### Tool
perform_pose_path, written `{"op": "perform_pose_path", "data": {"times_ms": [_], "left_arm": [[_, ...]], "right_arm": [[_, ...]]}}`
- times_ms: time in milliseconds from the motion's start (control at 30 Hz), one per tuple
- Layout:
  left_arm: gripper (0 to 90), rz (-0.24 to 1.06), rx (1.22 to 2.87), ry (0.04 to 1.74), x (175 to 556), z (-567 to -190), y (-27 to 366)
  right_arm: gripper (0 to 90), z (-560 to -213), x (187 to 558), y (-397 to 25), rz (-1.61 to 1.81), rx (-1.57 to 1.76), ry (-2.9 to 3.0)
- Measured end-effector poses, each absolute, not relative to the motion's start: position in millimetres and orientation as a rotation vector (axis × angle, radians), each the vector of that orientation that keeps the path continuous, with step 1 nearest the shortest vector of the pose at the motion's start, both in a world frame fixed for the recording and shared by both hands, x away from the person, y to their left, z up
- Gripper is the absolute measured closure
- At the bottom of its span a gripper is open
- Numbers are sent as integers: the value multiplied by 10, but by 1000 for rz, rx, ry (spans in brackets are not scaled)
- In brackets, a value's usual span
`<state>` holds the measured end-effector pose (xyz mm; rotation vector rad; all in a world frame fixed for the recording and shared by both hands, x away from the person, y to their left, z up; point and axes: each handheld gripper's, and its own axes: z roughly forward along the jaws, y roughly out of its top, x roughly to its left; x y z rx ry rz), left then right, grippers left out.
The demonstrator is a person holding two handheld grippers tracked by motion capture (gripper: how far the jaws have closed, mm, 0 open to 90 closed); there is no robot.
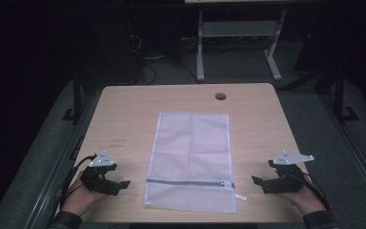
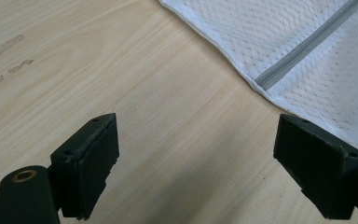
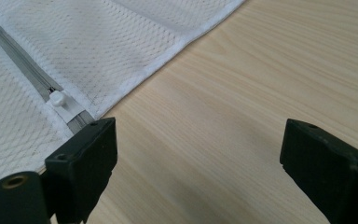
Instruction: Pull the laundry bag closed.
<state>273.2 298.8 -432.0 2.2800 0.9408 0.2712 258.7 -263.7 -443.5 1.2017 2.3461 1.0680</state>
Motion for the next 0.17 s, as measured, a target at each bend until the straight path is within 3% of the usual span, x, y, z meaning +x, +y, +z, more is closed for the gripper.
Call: {"op": "perform_pose_path", "data": {"times_ms": [167], "left_arm": [[137, 272, 2285, 936, 2736, -4322, 2984]], "right_arm": [[101, -4428, 2587, -2641, 1070, 1192, 2342]]}}
